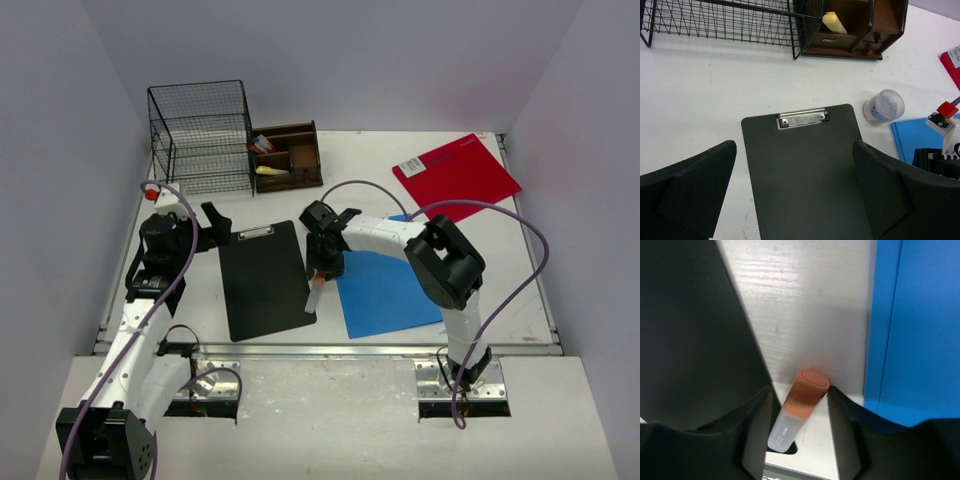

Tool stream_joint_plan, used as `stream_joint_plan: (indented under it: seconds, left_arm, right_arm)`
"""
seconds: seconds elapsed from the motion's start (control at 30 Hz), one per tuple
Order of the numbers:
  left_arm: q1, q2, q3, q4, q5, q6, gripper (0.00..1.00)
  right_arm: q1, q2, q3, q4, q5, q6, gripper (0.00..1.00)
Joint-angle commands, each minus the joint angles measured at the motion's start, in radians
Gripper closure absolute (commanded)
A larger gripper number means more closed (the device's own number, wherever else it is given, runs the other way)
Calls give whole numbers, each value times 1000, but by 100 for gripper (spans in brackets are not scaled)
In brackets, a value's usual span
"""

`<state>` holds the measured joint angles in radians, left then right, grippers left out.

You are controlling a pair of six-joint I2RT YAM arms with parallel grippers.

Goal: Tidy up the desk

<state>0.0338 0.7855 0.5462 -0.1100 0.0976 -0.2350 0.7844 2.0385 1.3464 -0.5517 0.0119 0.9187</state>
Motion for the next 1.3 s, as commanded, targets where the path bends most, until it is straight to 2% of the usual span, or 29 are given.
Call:
stream_joint_plan:
  seconds: [0.0,0.1,0.3,0.53,0.6,0.63,0.73,0.77,0.8,0.83,0.97,1.17,1.27]
  left_arm:
    - [14,-35,-14,27,-11,16,0]
    - [14,-38,-20,28,-11,15,0]
    - [13,-34,-18,33,-7,9,0]
    - [14,-34,-2,21,10,-9,0]
    - [14,-48,-3,24,18,-13,0]
    - [14,-58,-3,28,28,-12,0]
    - [14,-93,-16,46,87,-9,0]
    - [12,-102,-17,52,102,-11,0]
    - [12,-111,-20,57,121,-17,0]
    - [12,-113,-20,62,130,-21,0]
    - [14,-85,-5,51,122,-32,0]
    - [14,-58,9,66,108,-31,0]
    - [14,-48,18,67,92,-29,0]
  right_arm:
    - [1,16,9,-5,12,42,56]
    - [0,5,-8,-5,4,45,69]
    - [-2,-53,32,29,-4,-22,100]
    - [-29,-102,200,169,4,-231,100]
    - [-30,-118,228,278,30,-353,100]
    - [-30,-123,230,332,36,-361,100]
    - [-30,-131,220,614,47,-604,100]
    - [-30,-128,206,715,41,-619,100]
    - [-30,-121,158,943,38,-740,100]
    - [-30,-113,133,1074,27,-808,100]
    - [-30,2,134,1454,-12,-1029,100]
    - [-30,229,235,1786,-21,-1202,100]
    - [-33,326,310,1826,-21,-1239,100]
